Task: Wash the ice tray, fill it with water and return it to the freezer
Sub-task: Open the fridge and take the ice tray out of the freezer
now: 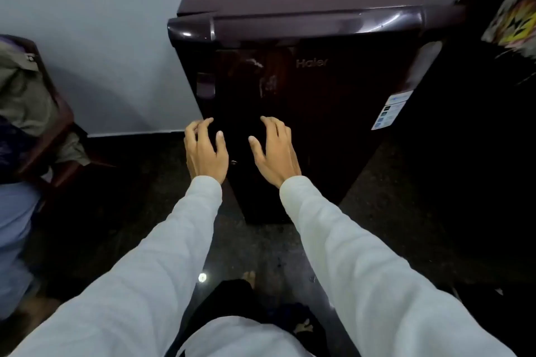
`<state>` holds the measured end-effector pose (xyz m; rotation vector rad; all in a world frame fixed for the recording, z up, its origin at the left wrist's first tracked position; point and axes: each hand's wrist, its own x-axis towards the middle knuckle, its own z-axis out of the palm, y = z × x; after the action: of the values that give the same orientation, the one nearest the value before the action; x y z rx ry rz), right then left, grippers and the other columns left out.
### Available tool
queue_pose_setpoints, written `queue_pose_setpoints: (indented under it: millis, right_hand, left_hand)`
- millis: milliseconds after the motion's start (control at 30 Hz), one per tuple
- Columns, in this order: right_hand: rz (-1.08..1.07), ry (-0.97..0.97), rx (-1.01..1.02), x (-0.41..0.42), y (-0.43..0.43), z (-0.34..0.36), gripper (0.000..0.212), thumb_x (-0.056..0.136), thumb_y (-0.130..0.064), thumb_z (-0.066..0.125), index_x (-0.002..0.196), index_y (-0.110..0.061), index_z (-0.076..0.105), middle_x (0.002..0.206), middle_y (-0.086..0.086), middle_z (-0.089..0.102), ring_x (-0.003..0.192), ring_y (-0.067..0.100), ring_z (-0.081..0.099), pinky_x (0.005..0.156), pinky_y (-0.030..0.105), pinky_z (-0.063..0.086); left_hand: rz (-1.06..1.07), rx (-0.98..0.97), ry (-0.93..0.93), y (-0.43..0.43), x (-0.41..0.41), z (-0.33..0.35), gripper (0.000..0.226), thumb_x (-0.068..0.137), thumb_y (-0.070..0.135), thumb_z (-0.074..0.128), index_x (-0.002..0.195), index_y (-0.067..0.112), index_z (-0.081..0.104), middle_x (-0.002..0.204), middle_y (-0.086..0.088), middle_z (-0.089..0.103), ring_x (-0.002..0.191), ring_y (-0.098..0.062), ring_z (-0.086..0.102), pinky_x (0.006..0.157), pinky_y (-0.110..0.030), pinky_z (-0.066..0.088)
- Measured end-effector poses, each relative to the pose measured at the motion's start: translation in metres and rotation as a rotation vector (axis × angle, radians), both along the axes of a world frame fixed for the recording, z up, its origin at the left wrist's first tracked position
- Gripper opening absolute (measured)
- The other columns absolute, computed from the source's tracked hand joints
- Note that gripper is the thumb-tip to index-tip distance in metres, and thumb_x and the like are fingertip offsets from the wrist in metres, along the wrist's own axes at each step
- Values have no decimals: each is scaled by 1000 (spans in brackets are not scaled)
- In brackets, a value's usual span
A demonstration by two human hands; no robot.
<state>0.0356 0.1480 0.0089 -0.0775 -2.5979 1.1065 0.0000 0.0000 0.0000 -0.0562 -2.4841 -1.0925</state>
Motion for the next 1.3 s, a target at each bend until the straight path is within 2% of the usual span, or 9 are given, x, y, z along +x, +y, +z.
queue_pose_setpoints:
  millis: [100,233,400,567,667,767,933,1067,1300]
  right_hand:
    - [6,-14,-37,-10,-16,3,52,99,-32,53,145,-12,40,147,4,43,134,20,38,102,32,43]
    - [10,-39,-118,-28,-38,3,48,98,-24,55,143,-13,44,142,3,49,130,19,45,105,34,43]
    - [-47,-34,-231,-54,-70,7,43,94,-15,58,137,-13,51,133,4,55,123,19,52,100,43,49]
    - [-156,-40,-393,-67,-92,8,45,90,-4,59,134,-10,54,128,6,61,120,17,57,104,37,49]
    - [-241,-54,-515,-66,-101,4,49,88,6,57,134,-10,55,127,5,63,119,15,59,105,33,49]
    - [-295,-57,-572,-64,-109,4,50,89,7,59,136,-11,55,130,4,62,120,12,59,106,28,47]
    - [-330,-67,-538,-65,-113,12,48,90,-2,65,136,-11,55,129,2,62,118,9,59,104,24,48]
    - [-360,-56,-482,-53,-113,10,42,86,-2,72,126,-9,59,119,3,65,111,10,62,98,26,52]
    - [-421,-33,-490,23,-111,0,37,87,1,70,119,-14,61,113,-1,67,107,-1,63,92,16,49]
  left_hand:
    - [-62,207,-95,-8,-14,4,31,96,16,51,127,15,49,129,-3,55,113,-13,57,96,-29,50]
    - [-138,378,-267,-13,-36,6,40,96,4,46,134,16,49,125,1,61,110,-7,59,89,-10,44]
    - [-292,413,-359,-32,-57,-6,46,93,-6,42,130,17,58,112,8,64,110,-6,61,97,-19,44]
    - [-447,553,-418,-48,-70,-13,50,91,-12,43,128,17,62,119,1,68,115,-6,63,103,-25,47]
    - [-485,631,-496,-55,-79,-15,58,86,-16,41,115,28,67,116,1,71,114,-8,65,106,-34,48]
    - [-531,631,-541,-62,-84,-14,62,85,-13,40,108,37,68,115,6,71,114,-6,64,107,-37,47]
    - [-572,637,-573,-67,-84,-9,59,87,-12,39,115,31,68,115,8,71,114,-3,63,107,-33,47]
    - [-616,651,-610,-73,-75,-6,65,85,-18,37,100,36,70,104,11,73,107,-5,67,104,-36,50]
    - [-816,647,-676,-79,-20,-7,58,87,-22,38,102,23,73,99,9,76,107,-10,69,101,-32,52]
